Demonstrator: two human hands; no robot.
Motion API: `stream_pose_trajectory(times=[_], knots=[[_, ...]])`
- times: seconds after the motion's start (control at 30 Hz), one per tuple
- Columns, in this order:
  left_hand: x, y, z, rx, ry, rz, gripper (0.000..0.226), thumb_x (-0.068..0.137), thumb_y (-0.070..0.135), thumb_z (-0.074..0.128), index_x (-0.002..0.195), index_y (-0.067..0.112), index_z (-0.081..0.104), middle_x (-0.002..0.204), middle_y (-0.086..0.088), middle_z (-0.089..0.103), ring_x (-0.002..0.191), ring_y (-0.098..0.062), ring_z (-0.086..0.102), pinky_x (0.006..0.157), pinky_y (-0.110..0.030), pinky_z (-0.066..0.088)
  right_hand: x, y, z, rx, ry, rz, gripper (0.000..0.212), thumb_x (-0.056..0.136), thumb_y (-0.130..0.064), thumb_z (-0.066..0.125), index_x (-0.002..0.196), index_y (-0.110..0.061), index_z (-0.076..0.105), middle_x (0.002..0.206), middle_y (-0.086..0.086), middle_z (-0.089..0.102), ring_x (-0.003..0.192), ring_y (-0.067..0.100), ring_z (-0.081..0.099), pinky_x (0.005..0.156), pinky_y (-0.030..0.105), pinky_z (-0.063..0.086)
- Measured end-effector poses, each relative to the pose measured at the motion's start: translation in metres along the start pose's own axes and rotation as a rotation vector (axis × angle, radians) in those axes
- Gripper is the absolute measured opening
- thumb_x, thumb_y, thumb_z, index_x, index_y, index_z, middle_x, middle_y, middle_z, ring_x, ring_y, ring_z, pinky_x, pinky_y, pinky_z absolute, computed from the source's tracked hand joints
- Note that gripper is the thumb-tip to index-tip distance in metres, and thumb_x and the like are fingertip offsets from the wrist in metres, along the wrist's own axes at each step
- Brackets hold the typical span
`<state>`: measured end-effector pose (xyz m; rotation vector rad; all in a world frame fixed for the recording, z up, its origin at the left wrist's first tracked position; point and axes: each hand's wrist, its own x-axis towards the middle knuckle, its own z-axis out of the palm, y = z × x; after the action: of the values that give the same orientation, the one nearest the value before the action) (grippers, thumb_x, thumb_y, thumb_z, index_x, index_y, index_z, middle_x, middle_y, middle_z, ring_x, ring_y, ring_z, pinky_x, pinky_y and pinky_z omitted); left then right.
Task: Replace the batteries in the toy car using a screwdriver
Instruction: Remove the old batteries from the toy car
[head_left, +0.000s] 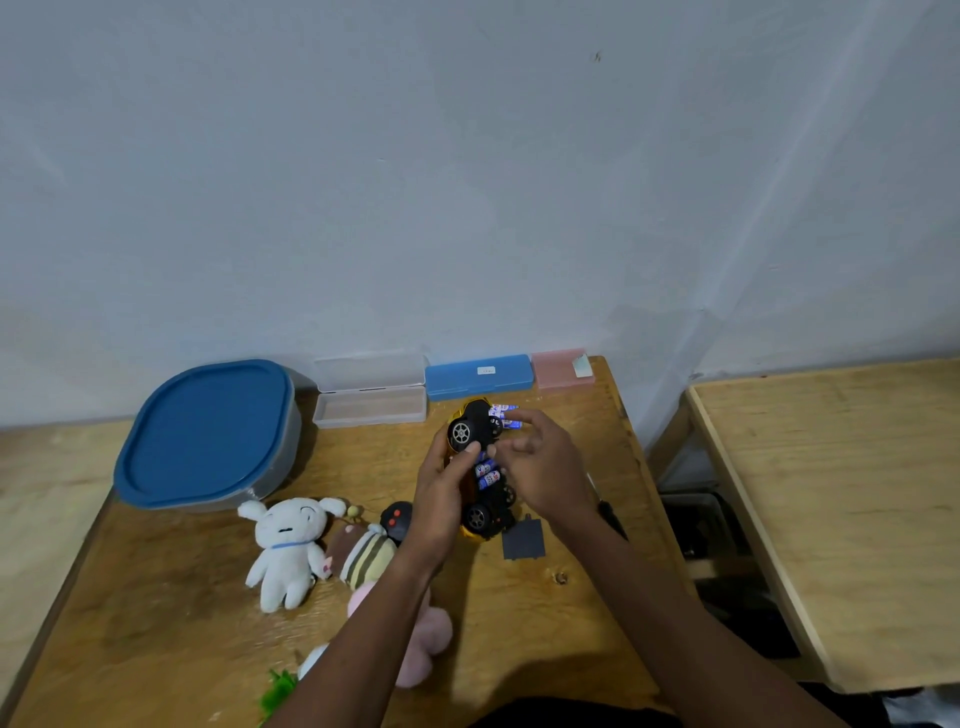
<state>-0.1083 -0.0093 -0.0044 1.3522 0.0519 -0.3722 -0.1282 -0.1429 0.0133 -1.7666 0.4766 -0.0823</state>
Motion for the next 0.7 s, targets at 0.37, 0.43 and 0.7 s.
stream_pose_trajectory(times=[0.37, 0.43, 0.7], knots=[[-0.003, -0.002, -0.011, -0.059, -0.006, -0.05, 0.031, 0.102, 0.017, 0.052, 0.131, 0.022, 0.061, 0.123, -0.013, 0.071, 0.112, -0.035, 0.069, 0.095, -0.052, 0.055, 0.0, -0.004, -0.003, 0.313, -0.127, 0.187, 0.043, 0.082, -0.005, 0.078, 0.116, -0.011, 0.053, 0.089, 0.014, 0.07, 0.062, 0.011, 0.067, 0.057, 0.022, 0.056], [-0.002, -0.002, -0.01, -0.073, -0.01, -0.069, 0.03, 0.102, 0.018, 0.051, 0.129, 0.023, 0.062, 0.124, -0.014, 0.071, 0.11, -0.033, 0.07, 0.094, -0.051, 0.056, 0.001, -0.002, -0.005, 0.351, -0.145, 0.204, 0.038, 0.082, -0.002, 0.077, 0.112, -0.008, 0.054, 0.084, 0.013, 0.068, 0.06, 0.011, 0.066, 0.058, 0.022, 0.057], [-0.001, -0.01, -0.013, -0.212, -0.026, -0.224, 0.046, 0.098, 0.029, 0.056, 0.142, 0.016, 0.054, 0.135, -0.022, 0.063, 0.126, -0.044, 0.059, 0.109, -0.063, 0.043, 0.006, 0.014, -0.011, 0.131, -0.199, 0.075, 0.022, 0.079, -0.007, 0.081, 0.099, -0.005, 0.073, 0.089, 0.013, 0.075, 0.073, 0.014, 0.071, 0.067, 0.025, 0.06]])
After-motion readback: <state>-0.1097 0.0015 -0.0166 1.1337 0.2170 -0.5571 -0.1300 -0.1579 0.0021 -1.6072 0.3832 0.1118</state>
